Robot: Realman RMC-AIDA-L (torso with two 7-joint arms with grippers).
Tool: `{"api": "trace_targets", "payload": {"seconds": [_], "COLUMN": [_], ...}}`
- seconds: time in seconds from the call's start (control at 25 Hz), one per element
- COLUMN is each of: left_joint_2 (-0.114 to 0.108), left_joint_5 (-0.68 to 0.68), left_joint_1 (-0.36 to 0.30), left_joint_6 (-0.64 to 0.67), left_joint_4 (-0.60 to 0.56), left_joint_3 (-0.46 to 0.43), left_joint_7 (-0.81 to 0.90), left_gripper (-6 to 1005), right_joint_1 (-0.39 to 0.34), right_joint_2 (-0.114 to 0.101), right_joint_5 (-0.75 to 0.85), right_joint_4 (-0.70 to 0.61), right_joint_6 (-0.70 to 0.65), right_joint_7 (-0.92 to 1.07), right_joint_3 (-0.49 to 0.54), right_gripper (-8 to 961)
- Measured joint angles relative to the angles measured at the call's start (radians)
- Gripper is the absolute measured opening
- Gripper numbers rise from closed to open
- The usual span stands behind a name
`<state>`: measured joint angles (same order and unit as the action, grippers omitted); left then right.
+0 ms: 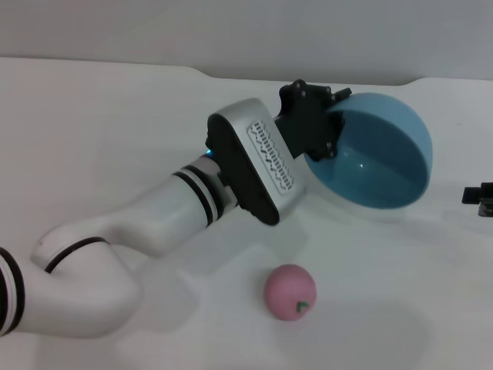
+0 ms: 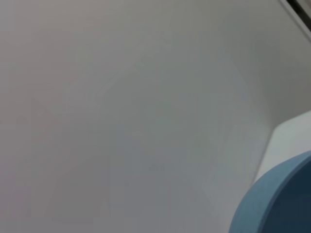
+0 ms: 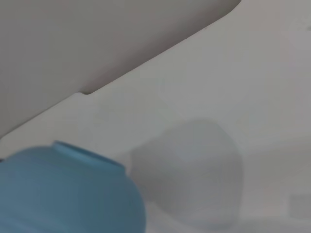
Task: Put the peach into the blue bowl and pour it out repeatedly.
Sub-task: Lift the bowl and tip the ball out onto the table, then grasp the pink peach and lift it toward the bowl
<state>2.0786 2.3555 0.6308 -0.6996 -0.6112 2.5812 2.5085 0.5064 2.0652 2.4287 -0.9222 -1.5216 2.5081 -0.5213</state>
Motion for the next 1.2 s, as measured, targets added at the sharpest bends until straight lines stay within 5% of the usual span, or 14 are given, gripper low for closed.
{"api": "trace_targets", "payload": {"seconds": [0.16, 0.32, 0.68, 0.92, 1.04, 1.2], "left_joint_2": [0.0, 0.0, -0.021, -0.027, -0.027, -0.028], "left_joint_5": [-0.001, -0.001, 0.011, 0.098, 0.231, 0.315], "left_joint_1": [0.005, 0.045, 0.128, 0.158, 0.169, 0.164], "left_joint_6": [0.036, 0.227, 1.011, 1.421, 1.575, 1.747], "left_joint_4": [-0.004, -0.015, -0.126, -0.177, -0.207, -0.277], "left_joint_3": [-0.068, -0.222, -0.722, -1.082, -1.195, -1.241], "left_joint_7": [0.074, 0.159, 0.088, -0.012, 0.015, 0.025], "left_gripper": [-1, -1, -1, -1, -1, -2], "right_joint_1": [0.006, 0.015, 0.079, 0.123, 0.143, 0.17], "right_joint_2": [0.0, -0.001, 0.005, 0.007, 0.009, 0.01], "right_joint_5": [-0.003, -0.005, -0.021, -0.094, -0.149, -0.261], "right_joint_4": [0.01, 0.013, 0.065, 0.139, 0.175, 0.229], "right_joint_6": [-0.004, -0.007, 0.005, 0.006, 0.014, 0.055], "right_joint_7": [-0.006, -0.008, -0.111, -0.282, -0.372, -0.446], "right_joint_3": [-0.011, -0.071, -0.222, -0.3, -0.401, -0.53], "right_gripper": [495, 498, 505, 509, 512, 515]}}
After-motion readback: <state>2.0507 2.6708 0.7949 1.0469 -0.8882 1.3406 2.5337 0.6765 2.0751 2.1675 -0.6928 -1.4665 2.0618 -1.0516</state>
